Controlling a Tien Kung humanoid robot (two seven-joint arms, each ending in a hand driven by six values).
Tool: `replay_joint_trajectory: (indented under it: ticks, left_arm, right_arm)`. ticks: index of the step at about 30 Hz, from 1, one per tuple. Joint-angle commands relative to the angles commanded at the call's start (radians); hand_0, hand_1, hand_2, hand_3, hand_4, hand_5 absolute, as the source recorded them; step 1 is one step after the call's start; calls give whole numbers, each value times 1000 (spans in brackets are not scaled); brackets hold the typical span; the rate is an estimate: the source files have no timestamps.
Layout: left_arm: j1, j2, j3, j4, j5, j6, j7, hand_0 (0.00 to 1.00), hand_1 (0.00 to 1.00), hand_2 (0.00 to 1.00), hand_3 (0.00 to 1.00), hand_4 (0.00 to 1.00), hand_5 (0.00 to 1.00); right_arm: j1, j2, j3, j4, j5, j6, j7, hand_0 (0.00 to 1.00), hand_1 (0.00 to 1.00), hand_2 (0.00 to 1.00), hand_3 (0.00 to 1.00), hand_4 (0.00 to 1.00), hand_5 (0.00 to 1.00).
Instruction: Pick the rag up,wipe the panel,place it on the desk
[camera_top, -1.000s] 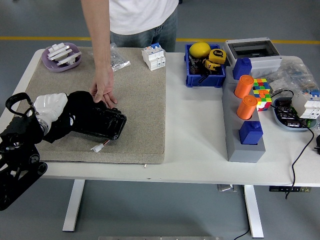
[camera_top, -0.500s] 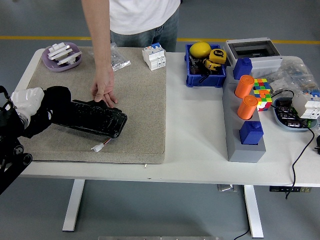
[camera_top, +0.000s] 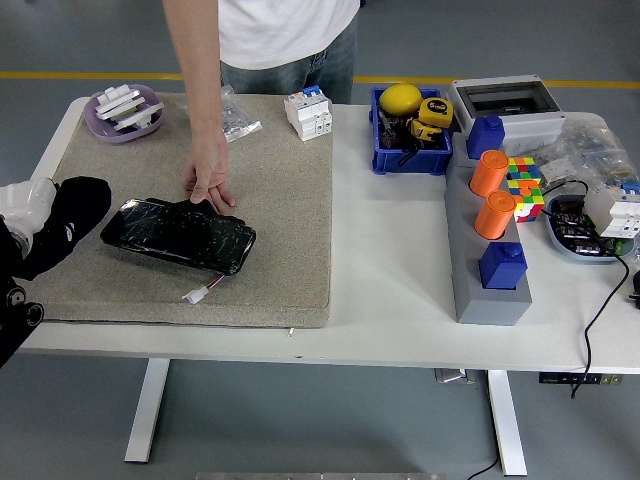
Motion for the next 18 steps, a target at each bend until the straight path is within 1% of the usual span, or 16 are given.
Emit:
replay_joint_trajectory:
  ticks: [3,4,8,9,10,13,15,16,18]
  left_arm:
    - [-2,0,-3,18,-4,22,-15,224,163,533,477,255,2]
    - [-4,1,-2,28,-6,30,-22,254,190,528,476,252,2]
    - [-8,2,6,67,-15,59,-53,254,190,528,476,252,2]
    - [-8,2,9,80,-25,71,-69,254,190,528,476,252,2]
    - [-9,2,11,93,-36,78,-84,329,391,541,509,440,2]
    - [-10,0,18,117,-60,86,-112,329,391,541,509,440,2]
    - [-10,-1,21,131,-77,79,-133,329,391,541,509,440,2]
    - [-10,-2,22,135,-84,77,-141,490,567,574,562,678,2]
    - [-10,-2,23,139,-91,73,-151,490,567,574,562,678,2]
  right_arm:
    - [1,0,3,1,-4,-1,-1,753,670,693,725,998,613]
    - [1,0,4,1,-5,-1,-1,754,670,693,725,998,615]
    - [1,0,8,2,-9,-2,-1,754,670,693,725,998,615]
    - [1,1,9,3,-11,-2,-1,754,670,693,725,998,615]
    - [1,1,11,3,-13,-2,-2,753,669,693,725,998,617]
    - [1,1,13,3,-15,-3,-3,753,669,693,725,998,617]
    - [1,2,14,3,-15,-3,-3,753,669,693,725,998,617]
    - [1,2,14,4,-15,-4,-4,754,667,693,724,998,618]
    - [2,2,14,4,-15,-4,-4,754,667,693,724,998,618]
